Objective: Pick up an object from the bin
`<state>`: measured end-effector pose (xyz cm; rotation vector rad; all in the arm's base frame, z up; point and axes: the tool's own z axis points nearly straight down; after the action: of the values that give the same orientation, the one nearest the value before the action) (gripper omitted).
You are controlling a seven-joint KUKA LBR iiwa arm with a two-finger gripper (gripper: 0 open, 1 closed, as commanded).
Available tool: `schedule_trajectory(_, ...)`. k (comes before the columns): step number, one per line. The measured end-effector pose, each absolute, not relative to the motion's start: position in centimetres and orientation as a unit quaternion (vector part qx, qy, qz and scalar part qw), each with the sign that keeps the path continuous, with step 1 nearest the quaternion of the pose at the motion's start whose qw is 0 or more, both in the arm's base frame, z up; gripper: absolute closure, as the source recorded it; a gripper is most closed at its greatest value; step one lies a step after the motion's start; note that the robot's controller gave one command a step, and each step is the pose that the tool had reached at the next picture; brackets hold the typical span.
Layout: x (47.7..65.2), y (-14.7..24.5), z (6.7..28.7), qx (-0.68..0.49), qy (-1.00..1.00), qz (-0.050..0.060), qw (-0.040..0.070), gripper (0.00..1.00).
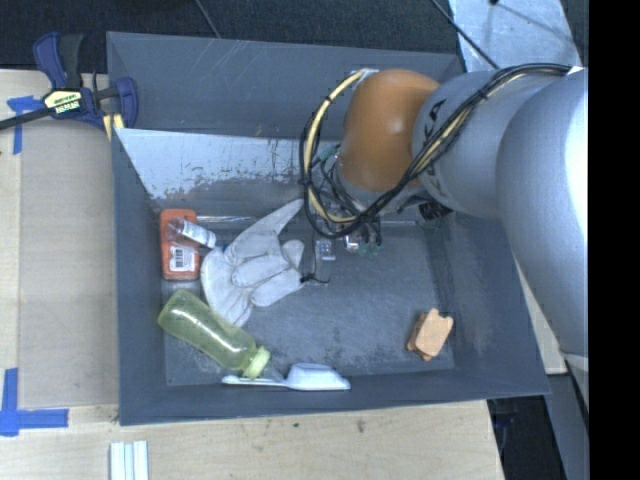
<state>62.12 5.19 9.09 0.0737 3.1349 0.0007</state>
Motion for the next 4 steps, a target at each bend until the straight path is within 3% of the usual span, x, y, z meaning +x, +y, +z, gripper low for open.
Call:
schedule_trajectory(1, 60.8, 7.0, 11.3, 0.047, 0.999, 0.0, 0.001, 0.0)
schedule_trajectory(2, 59.8, 9.3, 10.1, -0.042, 0.999, 0.0, 0.002, 0.0)
schedule_trajectory(3, 60.8, 11.6, 7.6, 0.017, 1.0, 0.001, 0.01, 1.0)
schedule_trajectory(4, 60.8, 11.6, 7.6, 0.016, 1.0, 0.001, 0.01, 1.0)
